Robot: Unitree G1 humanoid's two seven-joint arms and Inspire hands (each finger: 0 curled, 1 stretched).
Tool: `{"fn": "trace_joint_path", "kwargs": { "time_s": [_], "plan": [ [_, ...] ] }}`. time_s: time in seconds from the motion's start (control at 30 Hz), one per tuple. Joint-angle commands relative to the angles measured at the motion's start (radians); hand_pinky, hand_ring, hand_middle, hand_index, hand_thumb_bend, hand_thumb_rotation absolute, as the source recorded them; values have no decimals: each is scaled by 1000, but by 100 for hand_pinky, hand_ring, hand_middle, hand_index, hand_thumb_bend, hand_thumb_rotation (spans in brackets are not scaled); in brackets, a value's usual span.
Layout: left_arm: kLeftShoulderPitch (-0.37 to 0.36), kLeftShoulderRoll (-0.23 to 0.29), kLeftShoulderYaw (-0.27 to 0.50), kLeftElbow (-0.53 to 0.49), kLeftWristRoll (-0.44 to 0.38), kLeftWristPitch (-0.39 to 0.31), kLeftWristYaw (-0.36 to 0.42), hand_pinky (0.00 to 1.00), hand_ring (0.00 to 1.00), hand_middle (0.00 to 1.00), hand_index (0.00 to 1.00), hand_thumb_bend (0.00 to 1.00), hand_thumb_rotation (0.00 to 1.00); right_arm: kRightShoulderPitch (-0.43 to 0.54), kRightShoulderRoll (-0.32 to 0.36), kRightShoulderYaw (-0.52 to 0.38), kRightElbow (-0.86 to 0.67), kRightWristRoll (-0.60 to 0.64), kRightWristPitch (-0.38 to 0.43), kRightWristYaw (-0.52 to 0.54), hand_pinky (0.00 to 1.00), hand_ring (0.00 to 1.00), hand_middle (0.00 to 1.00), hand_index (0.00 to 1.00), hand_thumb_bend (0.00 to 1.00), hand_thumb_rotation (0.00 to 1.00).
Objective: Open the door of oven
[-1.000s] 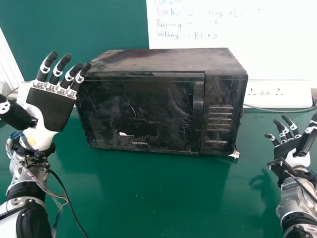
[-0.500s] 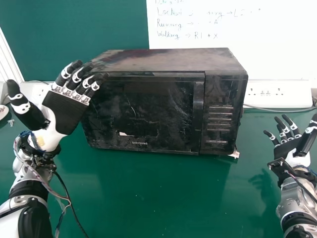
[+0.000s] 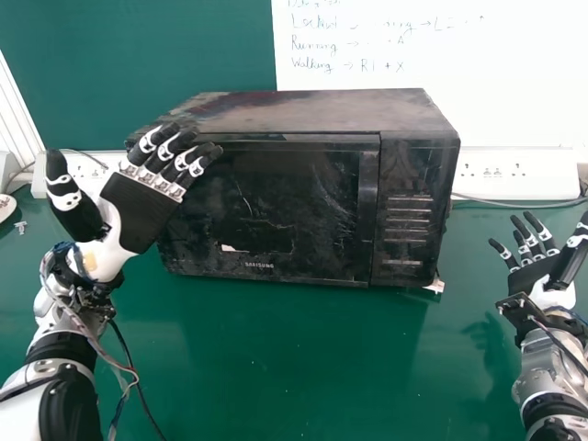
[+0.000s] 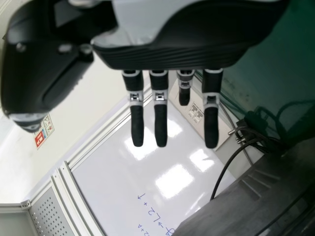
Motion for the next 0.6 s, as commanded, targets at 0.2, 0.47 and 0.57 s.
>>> {"fn": "trace_joint_path", "kwargs": {
  "time_s": [0.2, 0.47, 0.57],
  "plan": [
    [-7, -4, -20, 19, 42, 1, 17, 54, 72, 76, 69, 93, 79, 11, 12, -13, -15, 25, -23, 42, 94, 96, 99, 97, 100, 96],
    [-9, -8, -41, 27, 76, -2, 12, 60, 77, 80, 72, 95, 79, 8, 12, -15, -10, 27, -26, 41, 98, 100, 100, 100, 100, 96],
    [-11, -2, -57, 33, 98, 17, 15, 62, 77, 82, 73, 96, 77, 7, 12, -14, -11, 26, -26, 34, 98, 100, 100, 100, 100, 96]
  ]
}}
